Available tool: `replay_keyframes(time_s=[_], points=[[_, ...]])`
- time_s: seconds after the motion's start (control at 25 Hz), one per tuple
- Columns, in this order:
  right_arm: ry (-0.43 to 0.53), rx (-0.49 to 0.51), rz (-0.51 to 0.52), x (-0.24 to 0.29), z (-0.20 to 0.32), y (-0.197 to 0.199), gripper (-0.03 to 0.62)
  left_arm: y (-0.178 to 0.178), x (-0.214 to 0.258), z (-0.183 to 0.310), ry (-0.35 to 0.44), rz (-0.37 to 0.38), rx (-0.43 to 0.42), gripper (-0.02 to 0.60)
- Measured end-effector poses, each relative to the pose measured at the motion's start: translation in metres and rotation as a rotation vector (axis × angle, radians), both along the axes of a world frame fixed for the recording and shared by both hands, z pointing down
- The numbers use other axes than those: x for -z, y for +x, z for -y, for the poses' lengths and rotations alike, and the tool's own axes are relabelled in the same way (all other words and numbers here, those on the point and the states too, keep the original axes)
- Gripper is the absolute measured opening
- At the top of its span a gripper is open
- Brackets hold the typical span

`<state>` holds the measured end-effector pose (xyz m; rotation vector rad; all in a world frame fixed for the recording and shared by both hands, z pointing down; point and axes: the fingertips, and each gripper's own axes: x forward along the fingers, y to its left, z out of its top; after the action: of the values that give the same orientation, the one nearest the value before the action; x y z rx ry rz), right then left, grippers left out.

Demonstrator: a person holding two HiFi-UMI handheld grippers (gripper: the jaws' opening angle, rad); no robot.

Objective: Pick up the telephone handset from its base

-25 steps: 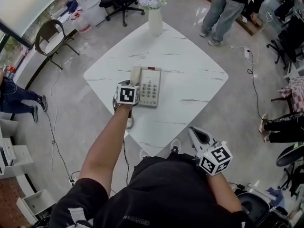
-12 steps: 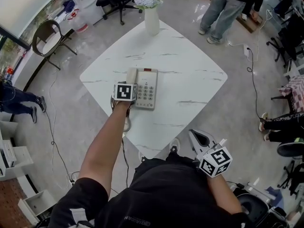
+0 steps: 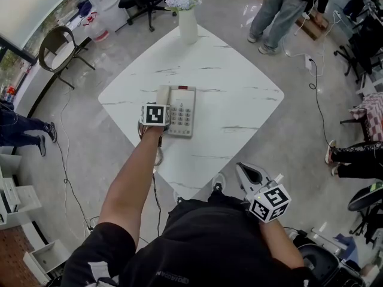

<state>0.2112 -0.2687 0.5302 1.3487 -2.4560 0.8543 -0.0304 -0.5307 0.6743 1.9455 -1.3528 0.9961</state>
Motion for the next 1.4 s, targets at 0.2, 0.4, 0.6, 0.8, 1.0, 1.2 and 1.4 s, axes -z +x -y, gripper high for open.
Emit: replay_keyframes(time_s=[0.2,0.4,0.6,0.8,1.0,1.2,1.4], points=[[0.012,-0.010,-0.001,0.005,-0.004,-0.003,0.000,-0.004,0.006,-0.003,0.017,0.033,-0.029,0.222],[0.031,-0.016,-0.005,0.011,-0.008,-0.013,0.000,-0.010,0.018,-0.011,0.028,0.015,-0.052,0.219],[0.052,-0.015,-0.005,0.019,-0.016,-0.029,0.000,-0.013,0.040,-0.022,0.065,-0.006,-0.085,0.219],[0.080,-0.023,0.001,0.027,-0.019,-0.047,0.000,-0.023,0.061,-0.037,0.087,-0.033,-0.102,0.219],[0.110,-0.024,0.011,0.038,-0.021,-0.065,0.000,-0.032,0.088,-0.051,0.132,-0.103,-0.111,0.219],[0.134,-0.013,0.008,0.046,-0.019,-0.077,0.000,-0.040,0.122,-0.071,0.185,-0.171,-0.118,0.219],[0.164,0.015,0.004,0.058,-0.013,-0.090,0.000,-0.046,0.162,-0.097,0.253,-0.248,-0.121,0.219]])
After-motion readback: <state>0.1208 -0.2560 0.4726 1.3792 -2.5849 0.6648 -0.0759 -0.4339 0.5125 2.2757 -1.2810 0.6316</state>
